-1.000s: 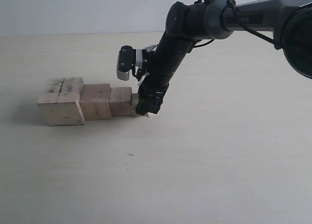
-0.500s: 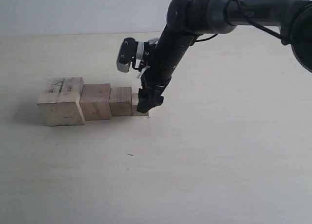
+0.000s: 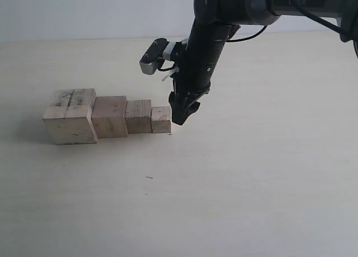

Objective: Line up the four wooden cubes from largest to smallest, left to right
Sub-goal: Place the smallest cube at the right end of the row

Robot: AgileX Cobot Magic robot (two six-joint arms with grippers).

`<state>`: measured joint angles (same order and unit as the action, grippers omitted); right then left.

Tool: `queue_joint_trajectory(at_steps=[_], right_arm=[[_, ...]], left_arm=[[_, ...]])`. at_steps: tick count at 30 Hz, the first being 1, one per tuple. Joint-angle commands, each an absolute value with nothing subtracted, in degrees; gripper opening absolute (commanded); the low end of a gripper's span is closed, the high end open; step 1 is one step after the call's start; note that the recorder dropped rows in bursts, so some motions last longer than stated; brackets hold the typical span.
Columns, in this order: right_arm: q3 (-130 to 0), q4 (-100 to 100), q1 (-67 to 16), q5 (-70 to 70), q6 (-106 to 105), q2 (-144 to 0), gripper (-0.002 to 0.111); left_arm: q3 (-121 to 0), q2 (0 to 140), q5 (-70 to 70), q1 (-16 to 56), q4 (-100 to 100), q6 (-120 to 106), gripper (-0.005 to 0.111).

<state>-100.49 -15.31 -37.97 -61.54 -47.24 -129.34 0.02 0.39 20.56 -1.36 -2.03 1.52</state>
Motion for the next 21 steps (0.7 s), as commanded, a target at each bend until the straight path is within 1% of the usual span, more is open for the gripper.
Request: queue_joint_trajectory(at_steps=[1, 6, 10, 13, 21], right_arm=[[-100.39, -16.59, -38.02, -63.88, -46.29, -128.87, 0.037], [-100.39, -17.79, -38.02, -65.14, -46.29, -128.87, 0.019], [-100.39, -19.08, -38.02, -67.37, -46.29, -129.31, 0.000], [-100.39, -21.56, -38.02, -69.96, -46.29, -130.29, 0.000], [-100.39, -24.19, -38.89, -69.96, -46.42, -131.96, 0.000]], left_arm=[[0.00, 0.00, 20.14, -1.05, -2.06, 1.96, 0.000], [0.00, 0.00, 20.14, -1.05, -2.06, 1.96, 0.000], [0.00, 0.00, 20.14, -1.05, -2.06, 1.96, 0.000], [0.00, 0.00, 20.14, -1.05, -2.06, 1.96, 0.000], [0.00, 0.00, 20.14, -1.05, -2.06, 1.96, 0.000]])
